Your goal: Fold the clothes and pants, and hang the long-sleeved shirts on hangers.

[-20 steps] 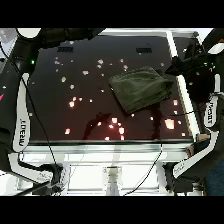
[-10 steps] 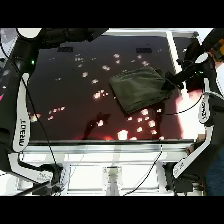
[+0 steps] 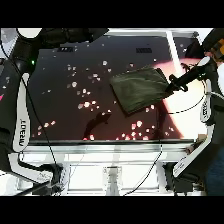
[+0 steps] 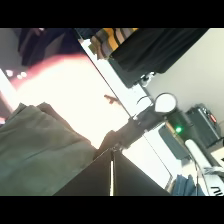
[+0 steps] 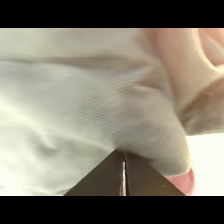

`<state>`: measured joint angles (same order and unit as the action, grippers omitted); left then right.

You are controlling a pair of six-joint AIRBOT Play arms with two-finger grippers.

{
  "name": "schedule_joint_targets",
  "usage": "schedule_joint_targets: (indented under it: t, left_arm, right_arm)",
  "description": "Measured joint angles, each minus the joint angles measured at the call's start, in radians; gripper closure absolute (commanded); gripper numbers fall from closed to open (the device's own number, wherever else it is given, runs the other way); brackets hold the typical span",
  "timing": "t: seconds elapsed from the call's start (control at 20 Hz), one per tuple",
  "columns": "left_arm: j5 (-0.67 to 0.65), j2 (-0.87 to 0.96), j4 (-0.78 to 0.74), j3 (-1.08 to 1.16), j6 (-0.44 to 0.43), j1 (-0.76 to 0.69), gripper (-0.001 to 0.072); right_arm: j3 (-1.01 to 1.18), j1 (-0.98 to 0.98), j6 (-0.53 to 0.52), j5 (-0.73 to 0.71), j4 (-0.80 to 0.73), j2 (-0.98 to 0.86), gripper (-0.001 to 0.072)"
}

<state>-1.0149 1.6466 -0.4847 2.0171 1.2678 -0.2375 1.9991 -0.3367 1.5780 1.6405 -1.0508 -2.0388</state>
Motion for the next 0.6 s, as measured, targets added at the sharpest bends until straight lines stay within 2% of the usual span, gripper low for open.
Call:
schedule_joint_targets:
  t: [0.05, 0.1, 0.15, 0.35, 0.4, 0.45, 0.6]
  left_arm:
    - [0.000, 0.000, 0.000, 0.000, 0.000, 0.000, 0.0665]
    - [0.000, 0.000, 0.000, 0.000, 0.000, 0.000, 0.0664]
    - [0.000, 0.000, 0.000, 0.000, 0.000, 0.000, 0.0664]
    - [0.000, 0.000, 0.000, 0.000, 0.000, 0.000, 0.0665]
    - [0.000, 0.000, 0.000, 0.000, 0.000, 0.000, 0.0664]
    - [0.000, 0.000, 0.000, 0.000, 0.000, 0.000, 0.0664]
    - [0.000, 0.000, 0.000, 0.000, 0.000, 0.000, 0.0664]
  right_arm:
    - [0.017, -0.015, 0.000, -0.008, 0.029, 0.010, 0.0554]
    - [0.029, -0.031, 0.000, -0.014, 0.051, 0.022, 0.0264]
    - [0.038, -0.047, 0.001, -0.018, 0.070, 0.034, 0.0078]
    - [0.030, -0.086, 0.032, -0.027, 0.113, 0.051, 0.0076]
    - [0.017, -0.091, 0.039, -0.018, 0.122, 0.049, 0.0066]
    - [0.005, -0.094, 0.045, -0.008, 0.138, 0.042, 0.0021]
    - [-0.018, -0.100, 0.056, 0.032, 0.178, 0.004, 0.0019]
